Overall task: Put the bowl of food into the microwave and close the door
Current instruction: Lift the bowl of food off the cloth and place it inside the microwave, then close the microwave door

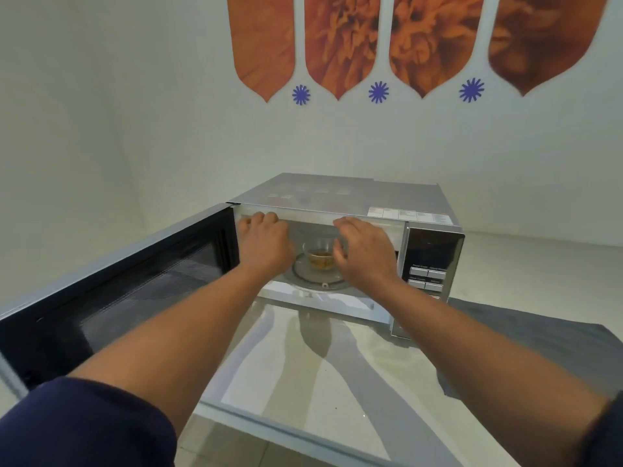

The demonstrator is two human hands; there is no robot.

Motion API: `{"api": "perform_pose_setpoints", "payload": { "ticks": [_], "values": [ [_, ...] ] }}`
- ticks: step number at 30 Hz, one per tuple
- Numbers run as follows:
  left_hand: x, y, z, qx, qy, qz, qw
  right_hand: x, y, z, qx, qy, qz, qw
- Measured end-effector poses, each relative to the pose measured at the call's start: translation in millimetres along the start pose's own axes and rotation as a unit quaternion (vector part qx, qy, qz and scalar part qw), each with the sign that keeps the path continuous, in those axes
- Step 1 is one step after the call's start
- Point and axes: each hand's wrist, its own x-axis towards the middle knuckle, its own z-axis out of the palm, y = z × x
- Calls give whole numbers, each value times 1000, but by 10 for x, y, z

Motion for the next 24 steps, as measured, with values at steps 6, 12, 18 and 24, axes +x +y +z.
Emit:
{"api": "perform_pose_setpoints", "payload": {
  "ticks": [6, 12, 18, 24],
  "values": [
    [-44, -287, -356, 72, -88, -113, 987, 63, 246, -367, -150, -34, 16, 988],
    [-96, -574, -556, 125, -188, -215, 950, 17, 450, -496, -207, -135, 71, 966],
    [-125, -596, -613, 151, -206, -226, 940, 18, 449, -521, -177, -126, 87, 972],
    [-72, -528, -862, 155, -257, -192, 934, 20, 445, -505, -176, -130, 91, 972]
  ]
}}
